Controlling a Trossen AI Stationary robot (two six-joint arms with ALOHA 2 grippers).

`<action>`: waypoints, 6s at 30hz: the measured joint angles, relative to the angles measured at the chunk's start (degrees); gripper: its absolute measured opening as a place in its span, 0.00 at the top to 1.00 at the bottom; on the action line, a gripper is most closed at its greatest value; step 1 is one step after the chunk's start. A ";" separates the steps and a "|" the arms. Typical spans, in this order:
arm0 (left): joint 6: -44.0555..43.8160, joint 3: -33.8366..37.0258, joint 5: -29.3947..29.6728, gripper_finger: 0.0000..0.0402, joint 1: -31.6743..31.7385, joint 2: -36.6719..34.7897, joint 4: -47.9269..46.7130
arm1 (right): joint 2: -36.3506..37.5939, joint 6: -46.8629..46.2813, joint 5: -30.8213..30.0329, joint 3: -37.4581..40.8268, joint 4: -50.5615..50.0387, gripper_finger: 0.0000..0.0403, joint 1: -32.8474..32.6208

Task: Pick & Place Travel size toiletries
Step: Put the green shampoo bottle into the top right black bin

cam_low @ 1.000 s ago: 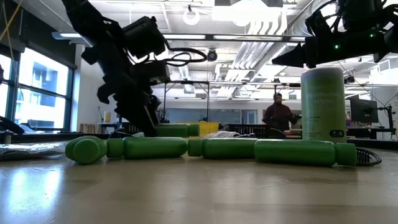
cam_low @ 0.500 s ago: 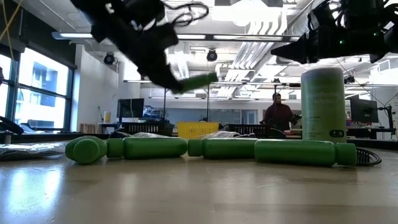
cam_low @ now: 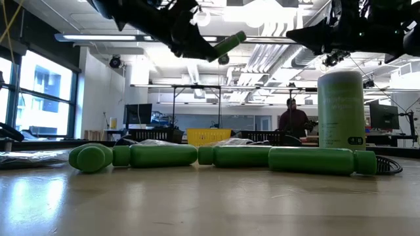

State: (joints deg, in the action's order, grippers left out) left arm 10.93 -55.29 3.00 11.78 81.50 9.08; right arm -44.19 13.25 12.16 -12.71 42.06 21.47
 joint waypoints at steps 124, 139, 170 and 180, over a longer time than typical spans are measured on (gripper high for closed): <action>-2.22 0.02 -10.29 0.57 3.59 0.43 0.04 | -32.06 -11.51 7.32 -19.52 6.29 0.39 -0.95; -2.24 0.02 -10.29 0.57 3.58 0.43 -0.17 | -32.08 -11.49 6.84 -19.52 6.69 0.39 -1.50; -2.65 0.02 -11.67 0.57 3.57 0.43 -0.18 | -32.17 -11.49 7.52 -19.50 6.08 0.39 -1.73; -2.67 0.02 -11.66 0.57 3.57 0.43 -0.21 | -32.17 -10.60 7.39 -19.50 6.60 0.49 -1.73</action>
State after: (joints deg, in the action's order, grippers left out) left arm 8.25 -55.27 -8.65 15.35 81.93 8.86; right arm -76.36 2.65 19.55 -32.21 48.65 19.75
